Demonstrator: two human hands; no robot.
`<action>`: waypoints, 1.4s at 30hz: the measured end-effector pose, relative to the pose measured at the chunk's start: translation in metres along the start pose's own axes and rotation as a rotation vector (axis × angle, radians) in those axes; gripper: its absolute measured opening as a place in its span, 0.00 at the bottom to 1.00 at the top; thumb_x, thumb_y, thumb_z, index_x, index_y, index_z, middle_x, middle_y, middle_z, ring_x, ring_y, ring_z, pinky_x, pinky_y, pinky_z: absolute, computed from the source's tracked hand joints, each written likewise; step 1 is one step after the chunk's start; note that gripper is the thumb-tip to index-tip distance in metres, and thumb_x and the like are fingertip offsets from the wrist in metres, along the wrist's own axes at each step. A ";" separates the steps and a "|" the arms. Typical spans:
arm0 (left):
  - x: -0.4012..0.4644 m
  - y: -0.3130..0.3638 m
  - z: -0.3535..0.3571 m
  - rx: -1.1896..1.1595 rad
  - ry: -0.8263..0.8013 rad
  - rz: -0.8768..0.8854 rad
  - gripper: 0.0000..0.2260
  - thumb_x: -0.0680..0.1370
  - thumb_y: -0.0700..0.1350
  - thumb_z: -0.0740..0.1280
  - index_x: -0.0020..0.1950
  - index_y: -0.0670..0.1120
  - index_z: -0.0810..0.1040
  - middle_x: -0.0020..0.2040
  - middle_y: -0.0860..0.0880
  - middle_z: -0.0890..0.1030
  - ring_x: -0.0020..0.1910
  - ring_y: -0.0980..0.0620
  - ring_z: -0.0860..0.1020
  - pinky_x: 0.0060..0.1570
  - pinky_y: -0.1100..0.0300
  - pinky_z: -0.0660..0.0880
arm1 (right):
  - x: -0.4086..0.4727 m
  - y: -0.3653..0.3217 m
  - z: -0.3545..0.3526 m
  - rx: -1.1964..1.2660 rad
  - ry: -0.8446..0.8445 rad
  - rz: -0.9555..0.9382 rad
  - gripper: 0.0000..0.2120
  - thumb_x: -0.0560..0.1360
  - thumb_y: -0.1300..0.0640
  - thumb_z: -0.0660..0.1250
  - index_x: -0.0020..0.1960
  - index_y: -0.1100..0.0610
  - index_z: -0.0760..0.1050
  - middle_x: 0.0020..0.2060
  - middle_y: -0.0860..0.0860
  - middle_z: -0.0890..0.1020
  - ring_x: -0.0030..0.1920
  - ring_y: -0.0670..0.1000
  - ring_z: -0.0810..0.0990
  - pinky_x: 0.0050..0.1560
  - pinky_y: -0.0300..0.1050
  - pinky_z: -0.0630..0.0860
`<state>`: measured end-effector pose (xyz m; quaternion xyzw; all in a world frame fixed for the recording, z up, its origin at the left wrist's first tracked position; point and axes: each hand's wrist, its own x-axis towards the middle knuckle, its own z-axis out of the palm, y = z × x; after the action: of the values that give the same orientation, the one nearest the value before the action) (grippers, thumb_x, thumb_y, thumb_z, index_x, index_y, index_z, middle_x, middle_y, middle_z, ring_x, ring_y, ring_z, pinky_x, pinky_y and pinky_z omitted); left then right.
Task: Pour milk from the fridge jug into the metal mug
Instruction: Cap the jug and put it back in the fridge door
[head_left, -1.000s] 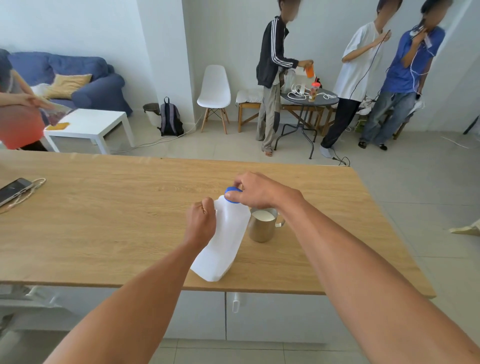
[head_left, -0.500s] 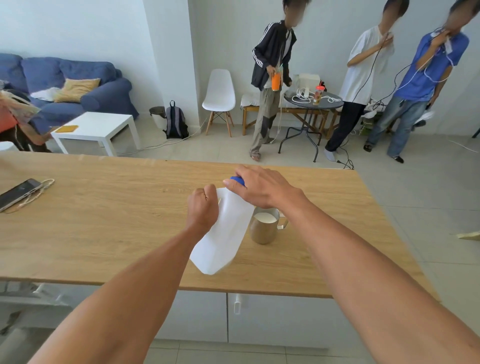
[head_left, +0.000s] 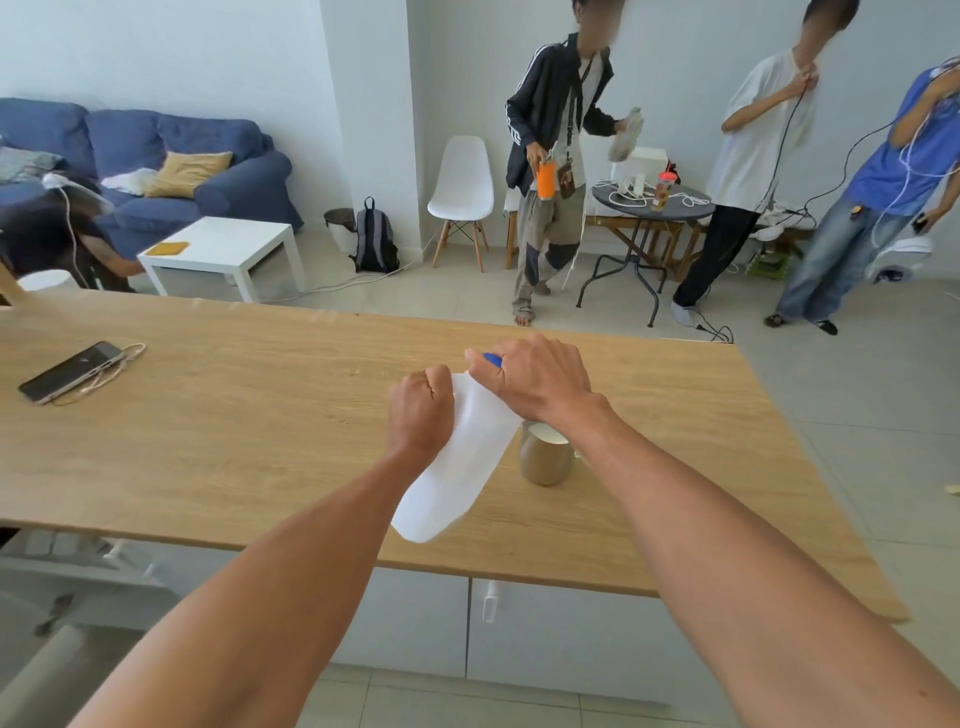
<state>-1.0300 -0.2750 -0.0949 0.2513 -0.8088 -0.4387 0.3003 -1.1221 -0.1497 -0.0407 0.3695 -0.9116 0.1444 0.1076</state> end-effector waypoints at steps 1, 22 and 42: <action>0.002 0.000 -0.003 0.010 0.006 -0.006 0.15 0.77 0.47 0.51 0.30 0.47 0.55 0.27 0.52 0.58 0.29 0.50 0.58 0.31 0.51 0.57 | -0.004 -0.001 0.001 0.095 -0.020 0.060 0.33 0.79 0.26 0.50 0.35 0.55 0.67 0.32 0.49 0.76 0.34 0.55 0.75 0.34 0.48 0.63; -0.004 -0.027 -0.055 -0.392 0.213 -0.373 0.22 0.79 0.46 0.55 0.25 0.54 0.56 0.26 0.54 0.60 0.28 0.51 0.57 0.32 0.55 0.55 | -0.061 -0.029 0.125 1.380 -0.641 0.746 0.28 0.81 0.31 0.57 0.62 0.50 0.81 0.56 0.51 0.87 0.54 0.57 0.86 0.61 0.59 0.82; -0.134 -0.067 -0.244 -0.206 0.905 -0.455 0.17 0.78 0.51 0.55 0.30 0.47 0.64 0.28 0.47 0.69 0.30 0.49 0.67 0.34 0.53 0.65 | -0.088 -0.220 0.134 1.241 -1.086 0.181 0.27 0.81 0.34 0.56 0.65 0.52 0.80 0.58 0.53 0.86 0.54 0.57 0.86 0.48 0.55 0.86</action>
<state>-0.7552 -0.3543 -0.0821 0.5546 -0.4753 -0.4176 0.5404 -0.9167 -0.2899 -0.1525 0.3050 -0.6176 0.4306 -0.5832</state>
